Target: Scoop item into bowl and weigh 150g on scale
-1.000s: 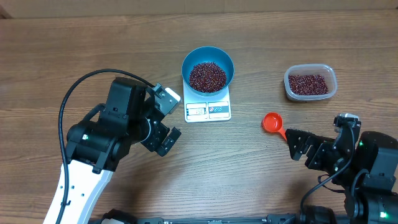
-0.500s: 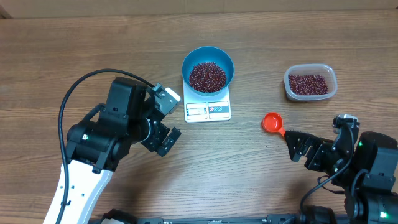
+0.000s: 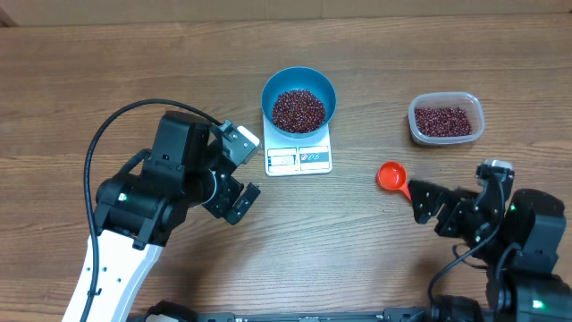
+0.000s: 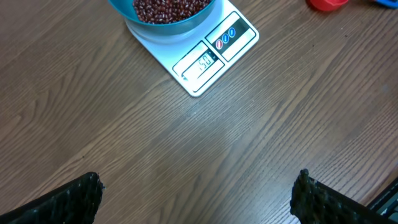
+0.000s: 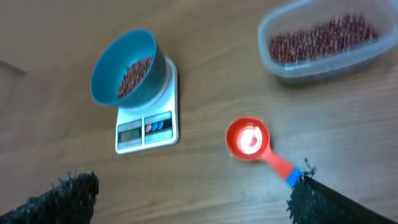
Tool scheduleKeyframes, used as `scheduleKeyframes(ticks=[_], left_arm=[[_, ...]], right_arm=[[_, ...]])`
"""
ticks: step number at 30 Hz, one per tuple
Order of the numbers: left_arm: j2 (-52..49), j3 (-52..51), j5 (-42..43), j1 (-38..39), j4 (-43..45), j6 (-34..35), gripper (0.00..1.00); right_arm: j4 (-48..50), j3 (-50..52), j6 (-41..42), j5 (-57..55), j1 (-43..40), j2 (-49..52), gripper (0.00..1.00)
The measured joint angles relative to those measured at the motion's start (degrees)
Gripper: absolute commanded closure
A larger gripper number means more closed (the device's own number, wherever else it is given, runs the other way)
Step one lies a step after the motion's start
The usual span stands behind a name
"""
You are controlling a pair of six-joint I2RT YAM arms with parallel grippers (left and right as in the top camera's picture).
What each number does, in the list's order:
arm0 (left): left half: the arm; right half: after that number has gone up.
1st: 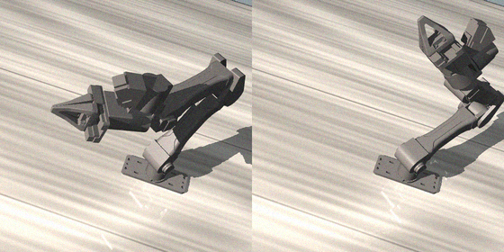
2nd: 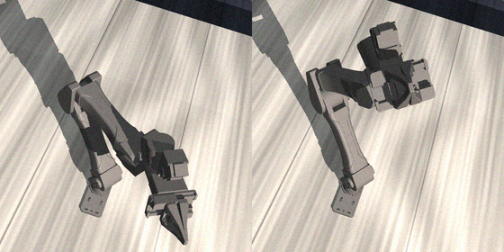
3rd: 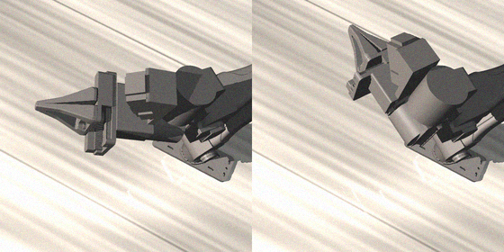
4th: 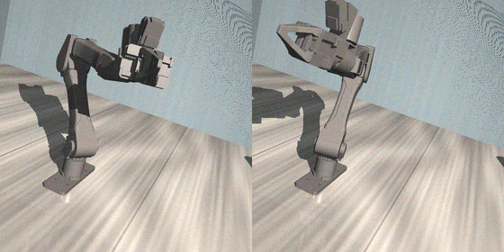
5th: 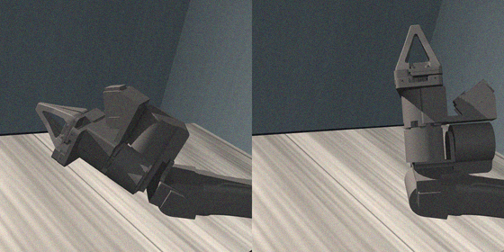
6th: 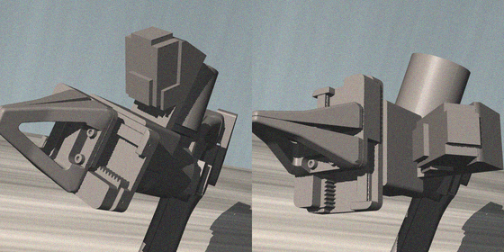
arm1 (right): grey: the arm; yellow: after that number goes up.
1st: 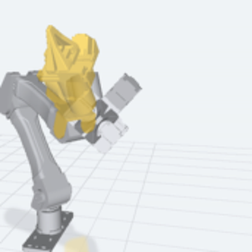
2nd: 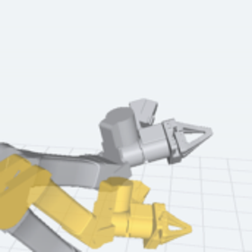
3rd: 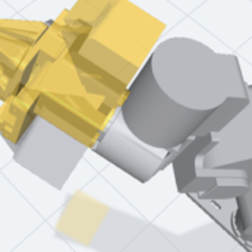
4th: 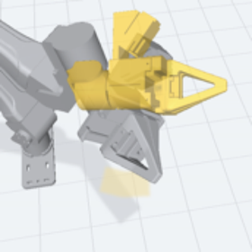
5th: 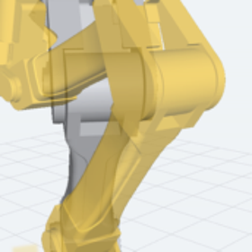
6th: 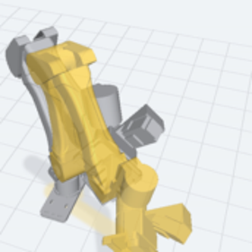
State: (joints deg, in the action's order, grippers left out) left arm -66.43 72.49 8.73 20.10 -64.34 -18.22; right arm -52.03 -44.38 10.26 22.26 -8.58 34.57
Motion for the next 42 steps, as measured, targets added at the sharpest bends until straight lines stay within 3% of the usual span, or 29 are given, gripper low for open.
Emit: scheduleKeyframes(ticks=[7,16,27,42], left_arm=[[0.0,0.0,0.0,0.0,0.0,0.0,0.01],[0.0,0.0,0.0,0.0,0.0,0.0,0.0],[0.0,0.0,0.0,0.0,0.0,0.0,0.0],[0.0,0.0,0.0,0.0,0.0,0.0,0.0]], right_arm=[[18.4,9.9,0.0,-2.8,1.8,-8.4,0.0],[28.1,23.2,0.0,-6.2,2.3,-22.9,0.0],[44.1,35.0,0.0,-7.3,2.3,-28.0,0.0],[46.9,40.2,0.0,-9.2,2.3,-33.7,0.0]])
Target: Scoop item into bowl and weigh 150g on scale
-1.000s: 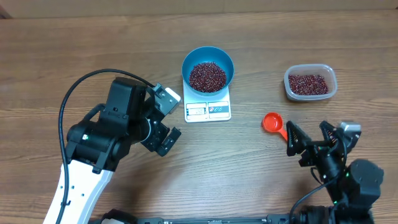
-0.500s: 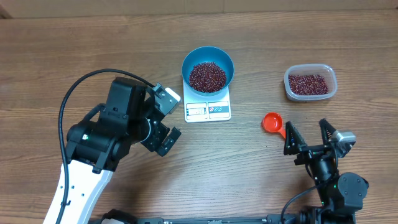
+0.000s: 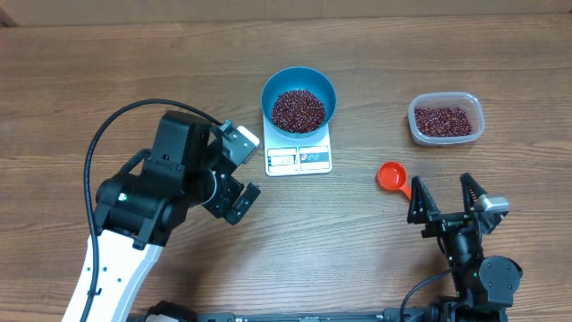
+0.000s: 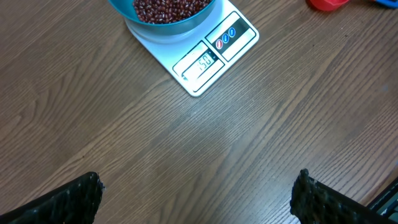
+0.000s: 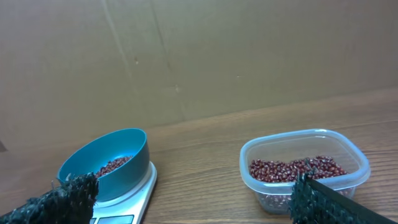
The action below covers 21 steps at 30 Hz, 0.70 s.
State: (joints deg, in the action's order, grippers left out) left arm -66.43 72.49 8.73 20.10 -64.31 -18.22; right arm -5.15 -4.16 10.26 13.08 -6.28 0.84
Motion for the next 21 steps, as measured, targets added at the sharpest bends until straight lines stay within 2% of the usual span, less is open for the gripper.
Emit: scheduleKeyframes(ticks=[21], left_arm=[[0.0,0.0,0.0,0.0,0.0,0.0,0.0]], right_arm=[[1.2,3.1,0.0,-0.7,0.1,0.0,0.0]])
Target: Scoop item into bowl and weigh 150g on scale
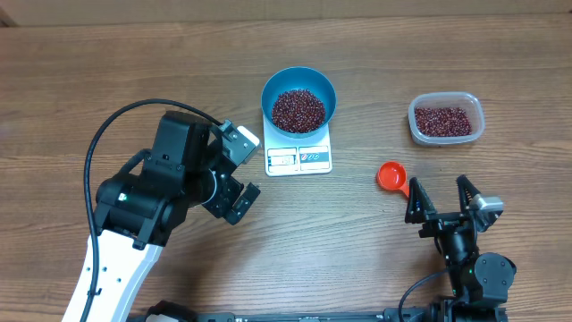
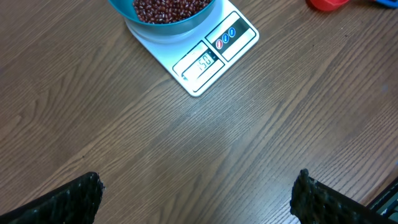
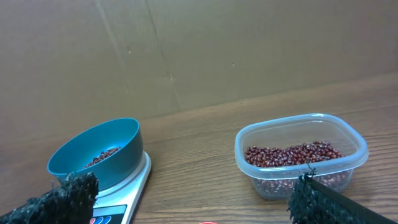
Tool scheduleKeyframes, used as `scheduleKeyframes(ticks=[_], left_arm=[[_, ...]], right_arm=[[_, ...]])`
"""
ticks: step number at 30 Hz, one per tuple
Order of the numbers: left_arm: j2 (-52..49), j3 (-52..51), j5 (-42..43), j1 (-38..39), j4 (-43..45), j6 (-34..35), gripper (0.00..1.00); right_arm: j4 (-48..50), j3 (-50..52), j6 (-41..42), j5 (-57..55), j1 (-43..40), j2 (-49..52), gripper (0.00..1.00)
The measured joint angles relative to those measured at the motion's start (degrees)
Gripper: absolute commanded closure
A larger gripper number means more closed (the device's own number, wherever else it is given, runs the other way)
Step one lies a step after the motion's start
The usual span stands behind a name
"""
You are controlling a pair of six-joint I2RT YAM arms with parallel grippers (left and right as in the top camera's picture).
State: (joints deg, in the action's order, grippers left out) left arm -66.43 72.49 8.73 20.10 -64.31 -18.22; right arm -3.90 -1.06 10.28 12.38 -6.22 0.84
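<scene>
A blue bowl of red beans stands on the white scale, whose display reads 58. The red scoop lies on the table right of the scale, touched by neither gripper. A clear tub of beans sits at the far right. My right gripper is open just in front of the scoop's handle and looks level toward the bowl and tub. My left gripper is open and empty over bare wood, front-left of the scale.
A brown cardboard wall closes off the far side of the table. The left arm's black cable loops over the table's left half. Both arm bases stand at the front edge.
The right wrist view has shifted a little, so bowl and scale sit slightly further left. The right arm sits a touch nearer the front edge. Left arm, scoop and scale reading are unchanged.
First my right gripper was open, looking down on the scoop lying beside the scale. Then the right arm stood back at the front edge, gripper open and looking level across the table. The scoop stayed where it lay; the left arm never moved.
</scene>
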Motion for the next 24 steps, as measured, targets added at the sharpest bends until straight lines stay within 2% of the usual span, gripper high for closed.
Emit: scheduleKeyframes(ticks=[24], left_arm=[[0.0,0.0,0.0,0.0,0.0,0.0,0.0]], right_arm=[[0.0,0.0,0.0,-0.8,0.0,0.0,0.0]])
